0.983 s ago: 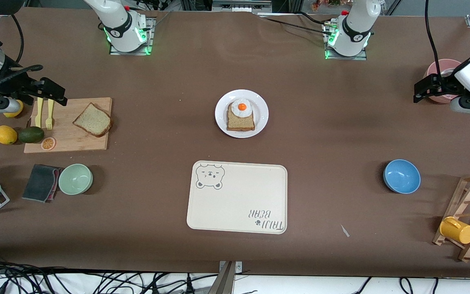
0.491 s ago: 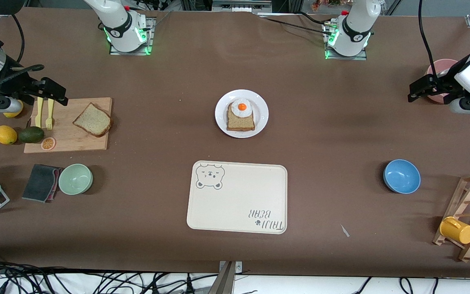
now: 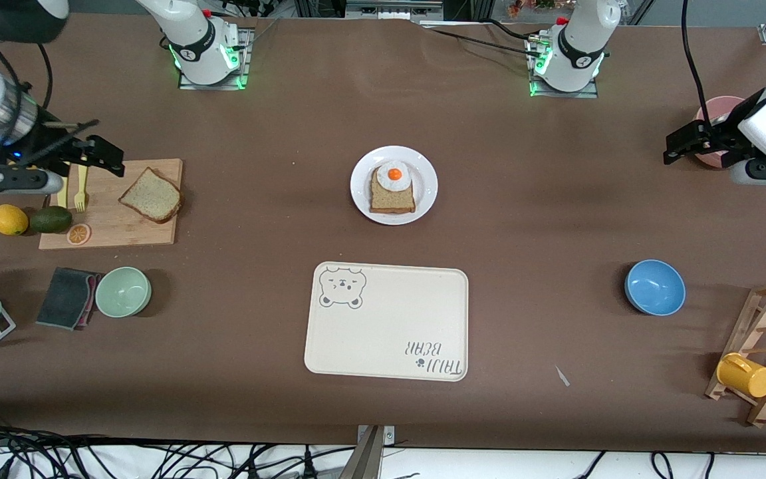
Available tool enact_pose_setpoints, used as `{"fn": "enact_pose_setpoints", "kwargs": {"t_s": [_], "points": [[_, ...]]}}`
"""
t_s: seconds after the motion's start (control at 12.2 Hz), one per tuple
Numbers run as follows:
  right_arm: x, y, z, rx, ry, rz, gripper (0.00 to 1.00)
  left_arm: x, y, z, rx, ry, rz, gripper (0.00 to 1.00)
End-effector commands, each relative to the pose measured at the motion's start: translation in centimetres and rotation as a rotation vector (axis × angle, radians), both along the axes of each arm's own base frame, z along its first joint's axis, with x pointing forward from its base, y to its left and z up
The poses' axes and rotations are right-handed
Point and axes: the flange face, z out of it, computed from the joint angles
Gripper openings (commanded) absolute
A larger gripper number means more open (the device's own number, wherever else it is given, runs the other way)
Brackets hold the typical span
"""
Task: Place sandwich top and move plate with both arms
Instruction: 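Reach the right gripper down to the bread slice on the cutting board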
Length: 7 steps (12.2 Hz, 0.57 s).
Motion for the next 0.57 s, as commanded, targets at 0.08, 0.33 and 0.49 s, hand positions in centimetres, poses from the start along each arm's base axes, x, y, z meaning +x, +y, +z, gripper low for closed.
{"fn": "enact_pose_setpoints", "kwargs": {"t_s": [0.08,0.33,0.49], "points": [[0.5,0.3,-5.7,-0.067,0.005,0.021,1.0,0.1,0.1,0.2,-0.021,0.015,0.011,1.0],[-1.1,0.2,-12.1,-0.087,0.055,-0.031,1.0,-0.1,0.1,0.0,-0.021,0.03,0.012,1.0],[-3.0,0.0,-17.4,-0.116,0.047,-0.083,1.0,-0.1,0.1,-0.1,-0.021,0.035,0.014,1.0]]}}
